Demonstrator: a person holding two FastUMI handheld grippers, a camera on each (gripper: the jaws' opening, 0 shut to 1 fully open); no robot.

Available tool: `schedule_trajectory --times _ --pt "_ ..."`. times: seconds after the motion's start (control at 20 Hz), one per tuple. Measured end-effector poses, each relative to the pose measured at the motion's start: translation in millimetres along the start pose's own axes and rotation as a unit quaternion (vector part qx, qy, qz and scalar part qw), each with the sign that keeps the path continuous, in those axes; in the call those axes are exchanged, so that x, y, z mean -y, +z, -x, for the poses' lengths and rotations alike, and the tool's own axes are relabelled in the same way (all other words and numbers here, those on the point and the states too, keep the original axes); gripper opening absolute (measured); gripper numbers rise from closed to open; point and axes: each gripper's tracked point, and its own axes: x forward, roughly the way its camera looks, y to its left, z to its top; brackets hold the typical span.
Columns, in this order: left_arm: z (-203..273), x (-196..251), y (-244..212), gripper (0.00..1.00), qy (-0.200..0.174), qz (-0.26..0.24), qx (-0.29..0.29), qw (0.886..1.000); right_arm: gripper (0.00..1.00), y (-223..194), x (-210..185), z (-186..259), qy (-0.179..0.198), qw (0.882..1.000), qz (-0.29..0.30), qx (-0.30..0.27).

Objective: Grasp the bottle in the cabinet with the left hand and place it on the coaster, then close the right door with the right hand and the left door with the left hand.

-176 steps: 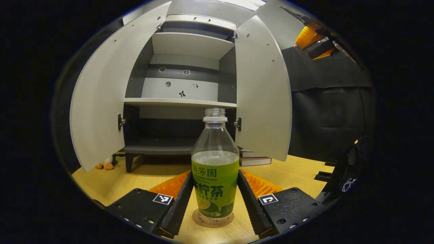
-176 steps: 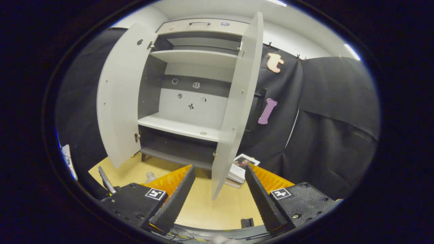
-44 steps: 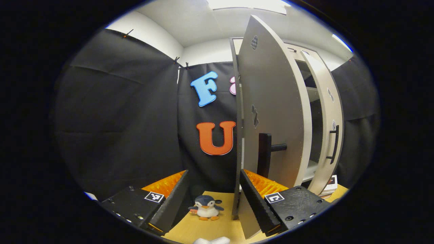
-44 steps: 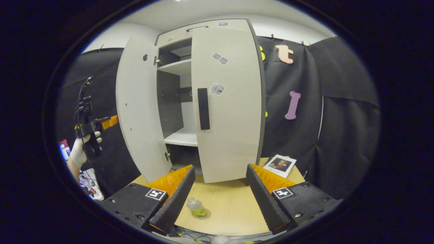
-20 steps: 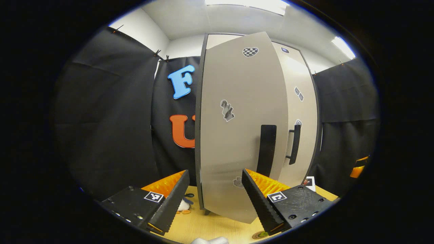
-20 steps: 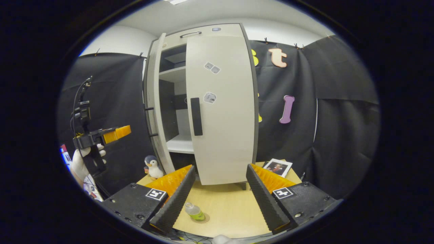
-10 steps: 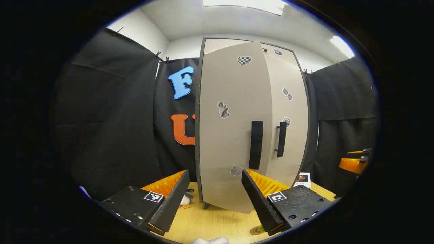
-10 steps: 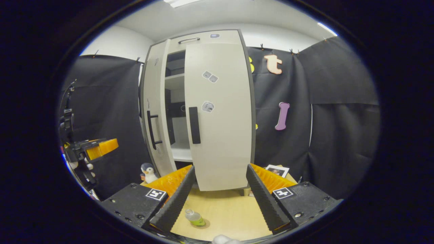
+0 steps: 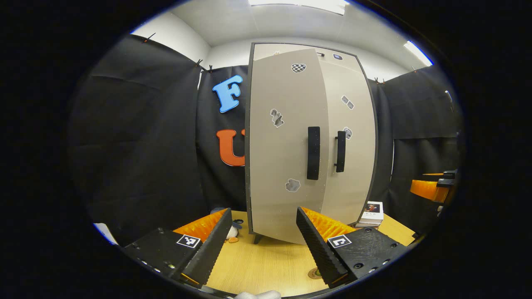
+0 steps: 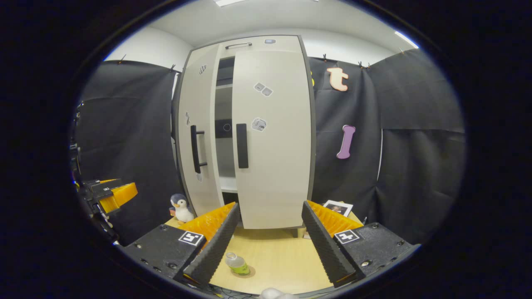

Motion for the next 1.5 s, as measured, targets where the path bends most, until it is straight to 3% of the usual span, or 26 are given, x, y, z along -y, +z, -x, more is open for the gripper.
schedule_trajectory --times 0.05,0.2,0.7,0.75,0.8,0.95,1.5 --pt "0 2 0 0.95 -0.002 0.000 0.000 1.000 0.99 0 -3 0 0.003 1.000 0.000 -0.002" --pt "2 4 5 0.95 -0.003 -0.005 0.008 1.000 0.95 6 -5 1 0.006 1.000 0.002 0.002" --pt "4 16 9 0.95 -0.020 -0.009 0.011 1.000 0.95 8 -10 6 0.007 1.000 0.010 0.010" --pt "4 17 10 0.99 -0.021 -0.008 0.012 1.000 0.95 8 -9 6 0.006 1.000 0.010 0.011" --pt "5 17 11 0.95 -0.021 -0.008 0.012 1.000 0.95 8 -8 6 0.004 1.000 0.009 0.012" --pt "5 18 10 0.95 -0.023 -0.009 0.012 1.000 0.99 8 -7 8 0.003 1.000 0.007 0.013" --pt "4 16 7 0.95 -0.017 -0.010 0.007 1.000 0.95 8 -9 6 0.002 1.000 0.012 0.017"
